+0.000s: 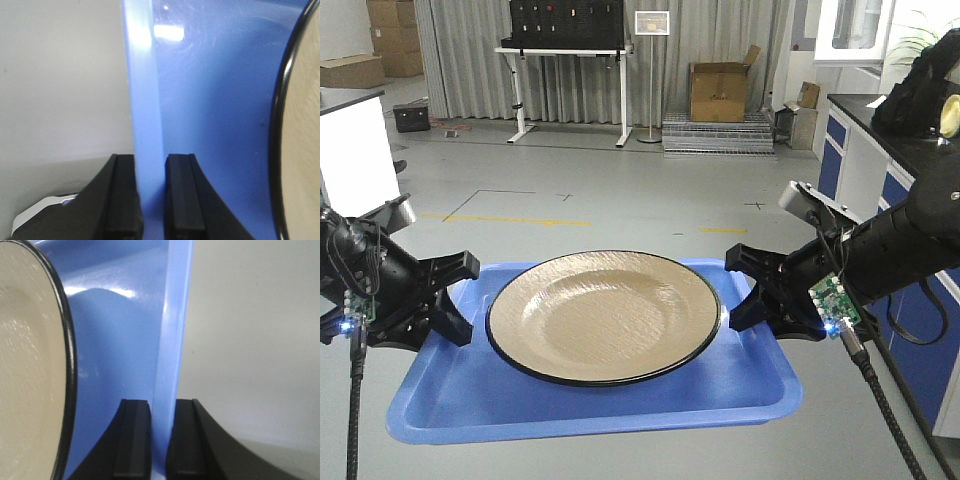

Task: Place disk in tray to left cabinet
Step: 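Hold the tray level with both grippers while driving to the cabinet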

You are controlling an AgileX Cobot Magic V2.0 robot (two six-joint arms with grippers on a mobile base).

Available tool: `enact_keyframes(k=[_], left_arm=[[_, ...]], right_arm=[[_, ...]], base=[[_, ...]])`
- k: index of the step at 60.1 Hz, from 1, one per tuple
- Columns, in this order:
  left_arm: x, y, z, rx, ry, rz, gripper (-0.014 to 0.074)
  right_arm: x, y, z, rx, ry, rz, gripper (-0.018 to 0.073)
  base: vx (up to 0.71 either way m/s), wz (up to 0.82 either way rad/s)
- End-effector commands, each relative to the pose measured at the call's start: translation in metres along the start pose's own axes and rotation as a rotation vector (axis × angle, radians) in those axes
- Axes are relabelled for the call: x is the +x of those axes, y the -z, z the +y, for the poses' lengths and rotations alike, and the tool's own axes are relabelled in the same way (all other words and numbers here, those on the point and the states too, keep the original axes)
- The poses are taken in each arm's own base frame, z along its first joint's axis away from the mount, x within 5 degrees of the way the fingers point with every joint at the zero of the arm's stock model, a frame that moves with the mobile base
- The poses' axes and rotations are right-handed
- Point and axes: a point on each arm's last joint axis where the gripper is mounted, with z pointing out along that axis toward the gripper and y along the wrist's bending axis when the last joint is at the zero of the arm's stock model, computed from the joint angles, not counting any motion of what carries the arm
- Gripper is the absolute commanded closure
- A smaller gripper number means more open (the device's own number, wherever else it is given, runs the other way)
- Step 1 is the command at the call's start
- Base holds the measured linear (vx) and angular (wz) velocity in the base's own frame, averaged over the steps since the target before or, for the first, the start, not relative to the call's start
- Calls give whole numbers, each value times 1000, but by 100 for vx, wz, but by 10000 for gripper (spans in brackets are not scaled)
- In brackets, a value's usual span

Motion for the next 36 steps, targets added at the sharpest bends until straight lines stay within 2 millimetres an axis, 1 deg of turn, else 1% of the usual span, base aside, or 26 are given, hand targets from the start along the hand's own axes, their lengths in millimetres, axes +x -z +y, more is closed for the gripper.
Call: enact_keyframes(k=[1,18,36], left_arm=[[7,29,-45,251,7,-62,597],[7,29,-45,251,7,-62,597],[7,29,-45,251,7,-62,597]], right_arm=[[-2,29,40,-220,-39,-96,561],[-2,29,40,-220,-39,-95,561],[-2,29,40,-219,-39,-95,561]], base=[[43,-2],[46,-2],[53,-2]])
